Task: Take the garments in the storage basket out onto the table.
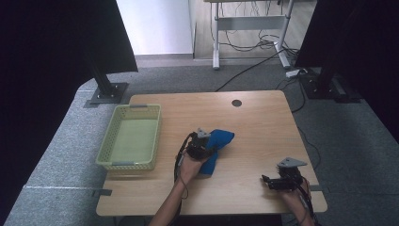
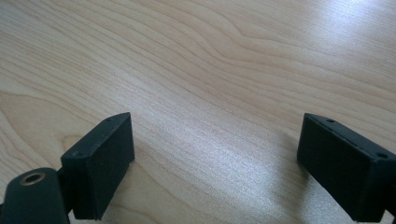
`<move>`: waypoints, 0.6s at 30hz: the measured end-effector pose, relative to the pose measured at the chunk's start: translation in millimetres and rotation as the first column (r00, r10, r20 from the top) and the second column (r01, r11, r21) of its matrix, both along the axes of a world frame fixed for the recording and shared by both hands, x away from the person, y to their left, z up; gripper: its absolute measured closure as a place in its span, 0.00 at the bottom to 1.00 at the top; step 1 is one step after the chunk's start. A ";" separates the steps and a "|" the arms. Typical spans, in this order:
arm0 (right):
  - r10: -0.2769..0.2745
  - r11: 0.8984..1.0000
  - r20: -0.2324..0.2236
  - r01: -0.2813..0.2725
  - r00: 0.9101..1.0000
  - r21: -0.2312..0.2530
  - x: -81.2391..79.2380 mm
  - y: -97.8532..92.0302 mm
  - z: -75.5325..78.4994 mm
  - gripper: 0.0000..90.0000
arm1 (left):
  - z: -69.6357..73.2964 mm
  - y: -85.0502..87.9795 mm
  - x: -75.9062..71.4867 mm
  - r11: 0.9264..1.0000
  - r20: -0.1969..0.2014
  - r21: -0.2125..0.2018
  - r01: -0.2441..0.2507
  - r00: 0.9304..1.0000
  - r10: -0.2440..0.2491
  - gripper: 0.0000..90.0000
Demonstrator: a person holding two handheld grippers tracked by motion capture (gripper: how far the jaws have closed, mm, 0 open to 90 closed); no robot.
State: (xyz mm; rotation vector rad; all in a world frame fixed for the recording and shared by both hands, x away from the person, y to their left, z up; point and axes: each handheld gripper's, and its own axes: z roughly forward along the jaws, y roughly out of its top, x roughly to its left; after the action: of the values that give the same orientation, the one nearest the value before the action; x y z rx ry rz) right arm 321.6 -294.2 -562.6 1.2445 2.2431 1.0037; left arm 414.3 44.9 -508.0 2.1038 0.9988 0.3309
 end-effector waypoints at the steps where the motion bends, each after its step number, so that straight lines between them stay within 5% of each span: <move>1: 0.000 1.000 0.000 0.000 1.000 0.000 0.0 0.0 0.0 0.12 | -1.6 -1.6 0.3 1.000 -0.003 0.001 0.003 1.000 -0.003 0.79; 18: 0.003 1.000 0.000 -0.003 1.000 0.001 -0.1 0.2 0.0 0.12 | -32.1 -20.5 4.9 0.998 -0.022 0.063 0.017 1.000 -0.016 0.76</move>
State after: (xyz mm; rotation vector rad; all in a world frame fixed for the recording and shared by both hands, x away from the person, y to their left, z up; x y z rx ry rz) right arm 321.5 -294.0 -562.6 1.2425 2.2455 1.0053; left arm 419.3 24.4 -540.1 2.1759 0.9948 0.3357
